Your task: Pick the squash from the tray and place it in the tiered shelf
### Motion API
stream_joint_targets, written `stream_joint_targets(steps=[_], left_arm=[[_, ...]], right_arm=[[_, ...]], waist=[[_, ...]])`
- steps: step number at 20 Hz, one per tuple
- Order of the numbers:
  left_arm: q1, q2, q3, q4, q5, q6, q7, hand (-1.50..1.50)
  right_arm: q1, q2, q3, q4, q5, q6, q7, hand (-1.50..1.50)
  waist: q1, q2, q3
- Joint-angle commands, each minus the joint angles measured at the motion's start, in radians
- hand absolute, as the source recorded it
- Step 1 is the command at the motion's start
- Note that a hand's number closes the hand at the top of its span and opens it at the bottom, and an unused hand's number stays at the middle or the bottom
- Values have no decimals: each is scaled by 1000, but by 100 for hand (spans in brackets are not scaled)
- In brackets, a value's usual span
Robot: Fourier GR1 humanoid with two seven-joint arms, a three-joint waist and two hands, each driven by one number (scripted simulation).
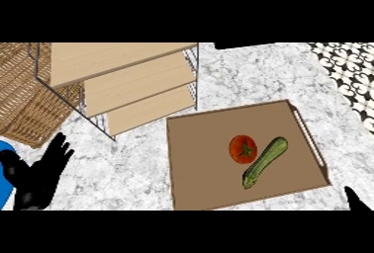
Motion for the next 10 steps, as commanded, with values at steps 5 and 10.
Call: stream_joint_targets(steps=[5, 10], left_arm=[[-51, 13, -33, 35, 3, -69, 33, 0], [-151, -15, -80, 53, -46, -33, 86, 0]], right_arm=[[448, 101, 228, -495, 134, -52, 63, -150], [551, 28, 333, -666, 343, -48, 352, -150]], waist=[[101, 19, -2], [154, 36, -1]])
